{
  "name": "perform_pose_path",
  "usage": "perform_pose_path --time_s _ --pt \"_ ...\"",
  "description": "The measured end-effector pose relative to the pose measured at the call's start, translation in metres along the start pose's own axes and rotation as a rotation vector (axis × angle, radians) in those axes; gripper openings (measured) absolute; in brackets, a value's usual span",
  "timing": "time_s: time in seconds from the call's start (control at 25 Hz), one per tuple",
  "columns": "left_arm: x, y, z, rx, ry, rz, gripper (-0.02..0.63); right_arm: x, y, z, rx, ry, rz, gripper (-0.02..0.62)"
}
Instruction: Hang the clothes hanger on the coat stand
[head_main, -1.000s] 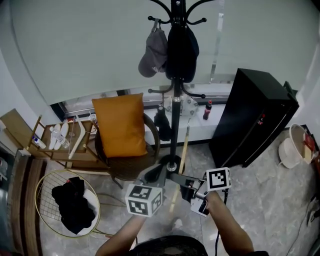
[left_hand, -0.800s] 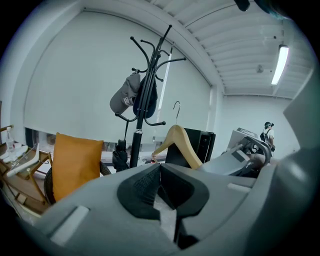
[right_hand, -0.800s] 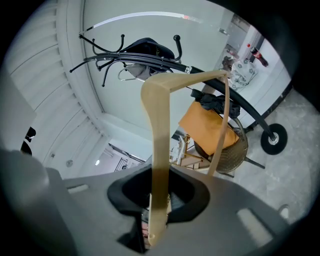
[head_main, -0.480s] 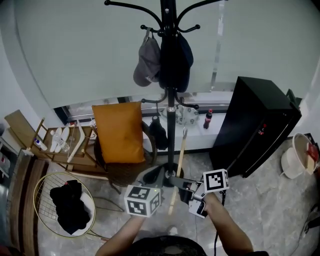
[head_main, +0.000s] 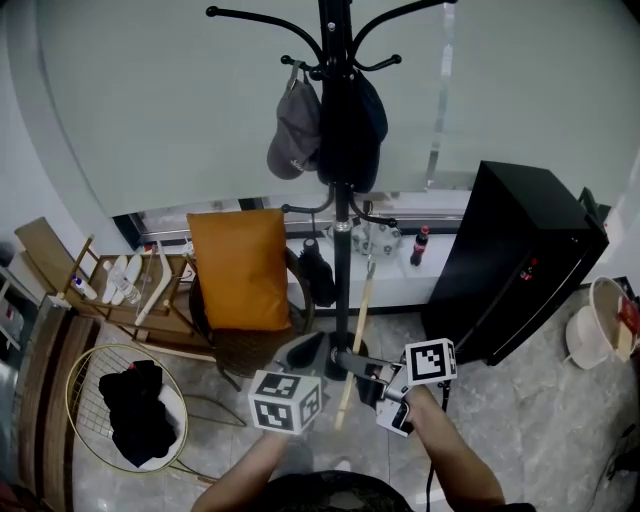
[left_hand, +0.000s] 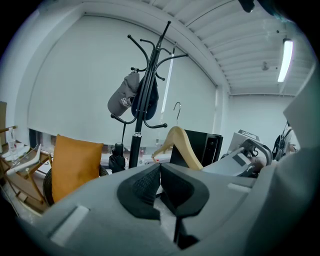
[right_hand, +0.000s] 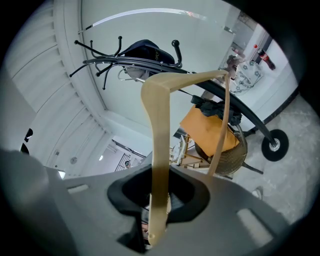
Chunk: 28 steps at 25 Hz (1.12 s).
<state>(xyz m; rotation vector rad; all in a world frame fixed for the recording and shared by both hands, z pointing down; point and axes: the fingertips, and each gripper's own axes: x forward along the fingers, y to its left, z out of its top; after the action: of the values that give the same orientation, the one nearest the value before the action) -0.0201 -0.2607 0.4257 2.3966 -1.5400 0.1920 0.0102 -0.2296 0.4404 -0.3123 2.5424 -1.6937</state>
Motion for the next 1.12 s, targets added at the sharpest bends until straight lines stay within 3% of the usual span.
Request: perform_pose_path --time_s 1.12 --pt "0.101 0.037 0.029 -0.022 -0.003 -0.076 0.006 0.018 -0.049 0.089 0.012 -0.038 -0.075 0.075"
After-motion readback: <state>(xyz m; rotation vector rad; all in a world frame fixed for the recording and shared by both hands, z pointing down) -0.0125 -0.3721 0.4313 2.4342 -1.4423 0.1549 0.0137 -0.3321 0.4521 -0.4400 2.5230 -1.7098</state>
